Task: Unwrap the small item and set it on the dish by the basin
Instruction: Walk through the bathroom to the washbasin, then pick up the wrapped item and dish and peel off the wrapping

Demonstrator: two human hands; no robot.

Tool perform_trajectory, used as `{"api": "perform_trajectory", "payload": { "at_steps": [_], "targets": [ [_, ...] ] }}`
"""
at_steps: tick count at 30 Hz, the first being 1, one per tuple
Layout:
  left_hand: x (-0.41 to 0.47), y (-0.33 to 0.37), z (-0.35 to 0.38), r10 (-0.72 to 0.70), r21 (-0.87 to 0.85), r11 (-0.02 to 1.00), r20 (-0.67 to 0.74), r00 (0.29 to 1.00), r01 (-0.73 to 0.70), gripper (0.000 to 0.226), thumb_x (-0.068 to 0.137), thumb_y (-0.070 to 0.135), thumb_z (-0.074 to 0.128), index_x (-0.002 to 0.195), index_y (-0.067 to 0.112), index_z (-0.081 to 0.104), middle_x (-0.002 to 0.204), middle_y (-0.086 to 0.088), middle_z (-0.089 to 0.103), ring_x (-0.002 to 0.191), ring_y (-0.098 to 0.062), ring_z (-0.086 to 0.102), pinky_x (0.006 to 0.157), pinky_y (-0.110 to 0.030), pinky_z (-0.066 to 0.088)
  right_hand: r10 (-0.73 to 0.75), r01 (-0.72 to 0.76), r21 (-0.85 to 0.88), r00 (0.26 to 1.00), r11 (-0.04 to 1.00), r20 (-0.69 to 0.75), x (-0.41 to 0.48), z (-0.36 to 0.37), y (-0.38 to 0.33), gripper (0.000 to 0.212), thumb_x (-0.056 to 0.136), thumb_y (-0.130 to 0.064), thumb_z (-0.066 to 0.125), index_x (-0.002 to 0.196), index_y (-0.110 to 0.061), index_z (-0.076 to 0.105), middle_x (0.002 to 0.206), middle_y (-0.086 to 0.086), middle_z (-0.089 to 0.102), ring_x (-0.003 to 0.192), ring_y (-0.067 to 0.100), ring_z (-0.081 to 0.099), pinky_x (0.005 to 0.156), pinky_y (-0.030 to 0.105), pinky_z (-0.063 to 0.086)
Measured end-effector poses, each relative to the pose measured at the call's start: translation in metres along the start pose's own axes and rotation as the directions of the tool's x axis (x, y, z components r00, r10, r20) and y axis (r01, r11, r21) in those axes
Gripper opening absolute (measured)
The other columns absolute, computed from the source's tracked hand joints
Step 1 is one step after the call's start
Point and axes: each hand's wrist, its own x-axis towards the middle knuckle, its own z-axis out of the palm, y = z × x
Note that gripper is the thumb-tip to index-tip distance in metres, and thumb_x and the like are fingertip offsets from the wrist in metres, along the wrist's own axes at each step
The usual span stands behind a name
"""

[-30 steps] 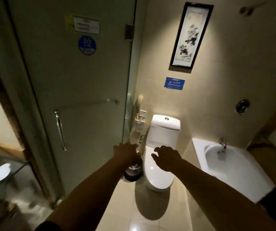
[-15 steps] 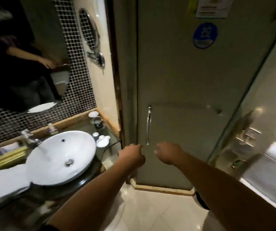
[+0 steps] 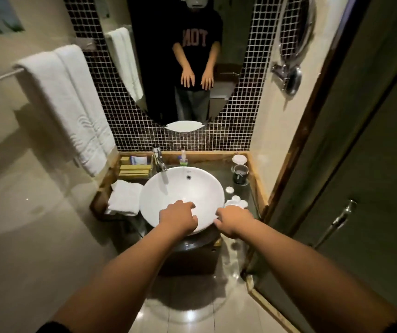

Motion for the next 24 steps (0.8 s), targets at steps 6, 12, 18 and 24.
{"api": "perform_trajectory", "payload": {
  "at_steps": [6,12,18,24],
  "targets": [
    [0.055,-0.051,-0.013,-0.028,-0.033,0.999,-0.017,0.999,0.027,0.047,0.091,0.049,0.052,0.137,0.039,0.053,0.133,0.000,0.060,0.115,-0.027,0.058,0.089,-0.045,0.049,-0.047,0.049,-0.062,0.999,0.997,0.022,0.073,-0.029,-0.049,0.045,0.097,-0.046,0.044,0.135,-0.021,0.053,0.134,0.011,0.060,0.120,0.033,0.055,0.098,0.046,0.046],
    [0.112,-0.079,-0.019,0.061,-0.008,0.998,0.050,0.997,-0.060,0.052,0.091,0.050,0.052,0.142,0.037,0.048,0.139,-0.001,0.057,0.121,-0.028,0.055,0.095,-0.047,0.050,-0.031,0.026,-0.100,0.998,0.995,-0.045,0.126,-0.036,-0.067,0.044,0.097,-0.046,0.043,0.133,-0.022,0.053,0.126,0.009,0.063,0.110,0.032,0.059,0.089,0.047,0.046],
    [0.156,-0.084,0.002,0.082,-0.009,0.997,0.155,0.985,-0.082,0.049,0.093,0.046,0.050,0.141,0.036,0.048,0.137,-0.001,0.057,0.120,-0.028,0.056,0.093,-0.044,0.049,-0.018,0.020,-0.099,1.000,0.995,0.020,0.161,-0.018,-0.059,0.044,0.099,-0.044,0.041,0.135,-0.021,0.051,0.130,0.010,0.059,0.114,0.033,0.057,0.091,0.045,0.046],
    [0.214,-0.085,0.024,0.048,-0.007,0.999,0.231,0.972,-0.047,0.049,0.094,0.045,0.048,0.143,0.036,0.046,0.139,0.001,0.054,0.123,-0.027,0.053,0.096,-0.043,0.047,-0.008,0.011,-0.028,0.993,1.000,0.117,0.225,-0.004,-0.034,0.044,0.099,-0.042,0.041,0.136,-0.021,0.050,0.133,0.010,0.057,0.118,0.032,0.055,0.095,0.045,0.046]
  ]
}}
